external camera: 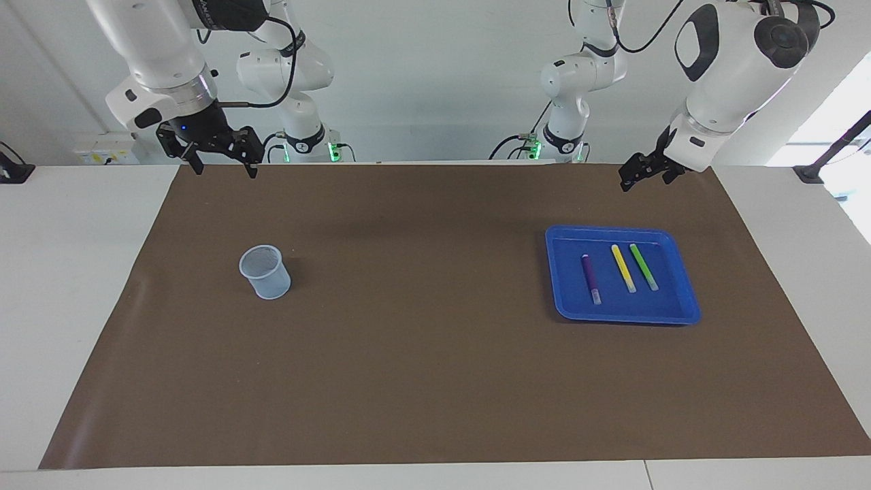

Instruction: Right arm passes pens to left for tray arrangement

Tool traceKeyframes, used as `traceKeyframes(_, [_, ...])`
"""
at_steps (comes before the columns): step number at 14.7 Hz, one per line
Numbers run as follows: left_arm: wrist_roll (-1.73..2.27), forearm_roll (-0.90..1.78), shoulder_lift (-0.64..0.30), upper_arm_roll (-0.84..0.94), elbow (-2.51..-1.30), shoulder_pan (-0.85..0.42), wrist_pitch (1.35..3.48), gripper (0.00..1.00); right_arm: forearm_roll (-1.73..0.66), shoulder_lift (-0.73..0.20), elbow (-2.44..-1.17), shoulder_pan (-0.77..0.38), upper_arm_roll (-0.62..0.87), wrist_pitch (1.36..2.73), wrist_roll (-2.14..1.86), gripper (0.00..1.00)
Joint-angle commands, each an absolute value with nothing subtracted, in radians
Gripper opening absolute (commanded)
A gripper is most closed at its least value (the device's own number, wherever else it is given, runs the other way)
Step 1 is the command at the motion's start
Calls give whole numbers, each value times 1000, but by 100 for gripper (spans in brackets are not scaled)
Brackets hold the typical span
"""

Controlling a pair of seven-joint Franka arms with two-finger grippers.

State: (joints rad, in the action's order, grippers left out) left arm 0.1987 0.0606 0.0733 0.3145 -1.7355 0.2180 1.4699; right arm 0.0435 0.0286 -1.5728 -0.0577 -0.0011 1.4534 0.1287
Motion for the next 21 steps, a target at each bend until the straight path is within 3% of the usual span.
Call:
traceKeyframes(1, [219,61,-4,168,-1550,56,1344,100,23,32,-1577,-44,5,1443,133,100])
traceKeyframes(5, [210,20,-3,95,-1520,-38,1345,100,23,32,-1577,-44,5,1443,133,100])
traceKeyframes(10, [207,21,72,91,-1681,-51,1450,100,23,32,-1577,-44,5,1443,132,100])
traceKeyframes(15, [207,31,34,92,-1585,-34,1372,100,23,32,-1577,-44,3,1443,133,100])
traceKeyframes(21, [207,26,32,95,-1583,-46,1376,100,23,32,-1577,-44,5,1443,132,100])
